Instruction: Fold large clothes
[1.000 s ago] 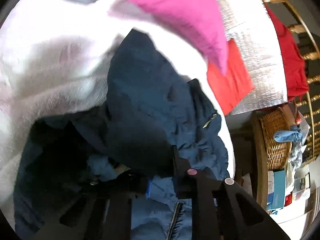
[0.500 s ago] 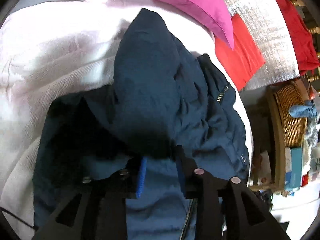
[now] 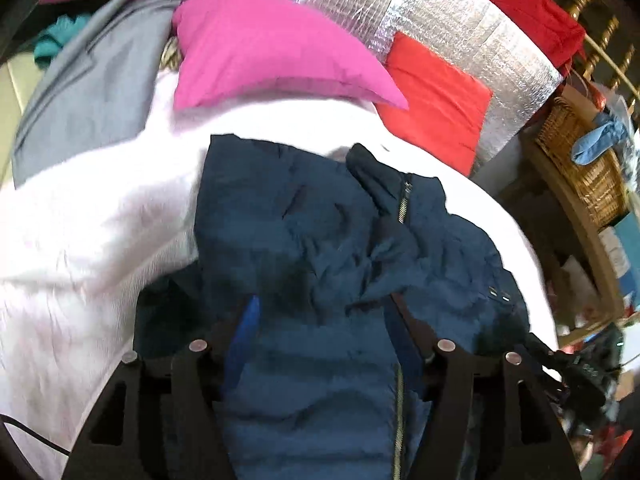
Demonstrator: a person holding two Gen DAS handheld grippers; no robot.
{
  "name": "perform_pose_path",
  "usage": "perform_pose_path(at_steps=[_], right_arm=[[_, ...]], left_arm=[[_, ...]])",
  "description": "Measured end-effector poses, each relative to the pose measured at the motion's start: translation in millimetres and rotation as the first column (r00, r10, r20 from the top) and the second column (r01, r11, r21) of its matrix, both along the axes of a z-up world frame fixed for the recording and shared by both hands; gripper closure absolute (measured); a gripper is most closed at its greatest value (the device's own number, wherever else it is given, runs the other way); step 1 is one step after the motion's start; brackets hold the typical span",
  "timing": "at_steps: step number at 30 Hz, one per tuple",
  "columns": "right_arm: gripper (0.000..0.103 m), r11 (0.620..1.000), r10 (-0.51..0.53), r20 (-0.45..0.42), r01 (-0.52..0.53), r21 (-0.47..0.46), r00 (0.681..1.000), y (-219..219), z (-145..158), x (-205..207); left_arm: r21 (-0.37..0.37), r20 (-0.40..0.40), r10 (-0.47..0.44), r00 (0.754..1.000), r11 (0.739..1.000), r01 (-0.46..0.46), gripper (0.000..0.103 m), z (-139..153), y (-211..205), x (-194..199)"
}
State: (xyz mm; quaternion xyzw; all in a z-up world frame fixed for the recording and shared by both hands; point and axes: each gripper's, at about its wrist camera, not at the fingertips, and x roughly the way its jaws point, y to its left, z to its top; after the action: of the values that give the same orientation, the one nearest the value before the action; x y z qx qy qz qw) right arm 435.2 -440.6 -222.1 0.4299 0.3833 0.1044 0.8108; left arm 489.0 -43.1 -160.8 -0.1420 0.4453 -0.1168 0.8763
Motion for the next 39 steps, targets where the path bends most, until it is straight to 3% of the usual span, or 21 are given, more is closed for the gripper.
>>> perform_pose_path(at_steps=[6, 9, 11, 13, 17, 23, 28, 35, 39], right_arm=[[0.073, 1.000, 0.002, 0.038, -0.002, -0.002, 0.999, 18, -14, 24], [0.074, 0.999, 0.035, -0.043, -0.035, -0.004, 0.998, 28, -36, 39], [0.092, 0.998, 0.048, -0.107, -0.052, -0.029, 0.993, 32, -51, 45], [0.095, 0.999, 0.051, -0.133, -0.053, -0.012, 0.990, 29, -56, 46], [0.092, 0.998, 0.051, -0.134, -0.056, -0.027, 0.990, 29, -47, 42], [0.089, 0.994, 0.085, 0.002, -0.084, -0.072, 0.996, 49, -16, 35], [0.091, 0.987, 0.103, -0.123, -0.116, -0.107, 0.987, 62, -44, 45], [0.091, 0.983, 0.108, -0.118, -0.124, -0.136, 0.987, 54, -32, 39], [0.089, 0.978, 0.052, -0.080, -0.066, -0.198, 0.995, 39, -13, 25]], left_arm=[[0.117, 0.013, 0.015, 1.000, 0.993, -0.017, 0.038, -29, -19, 24], [0.208, -0.032, -0.007, 0.999, 0.978, 0.014, 0.037, -46, -30, 29], [0.273, -0.040, -0.029, 0.999, 0.961, 0.039, 0.036, -54, -35, 27], [0.300, -0.039, -0.035, 0.999, 0.953, 0.045, 0.036, -54, -39, 26], [0.283, -0.035, -0.029, 0.999, 0.958, 0.038, 0.036, -49, -36, 24], [0.316, -0.004, -0.028, 1.000, 0.948, 0.028, 0.036, -49, -38, 16], [0.351, 0.022, -0.035, 0.999, 0.936, 0.025, 0.036, -47, -43, 12], [0.381, 0.041, -0.041, 0.998, 0.924, 0.023, 0.036, -46, -45, 10], [0.384, 0.044, -0.041, 0.998, 0.923, 0.021, 0.036, -46, -45, 9]])
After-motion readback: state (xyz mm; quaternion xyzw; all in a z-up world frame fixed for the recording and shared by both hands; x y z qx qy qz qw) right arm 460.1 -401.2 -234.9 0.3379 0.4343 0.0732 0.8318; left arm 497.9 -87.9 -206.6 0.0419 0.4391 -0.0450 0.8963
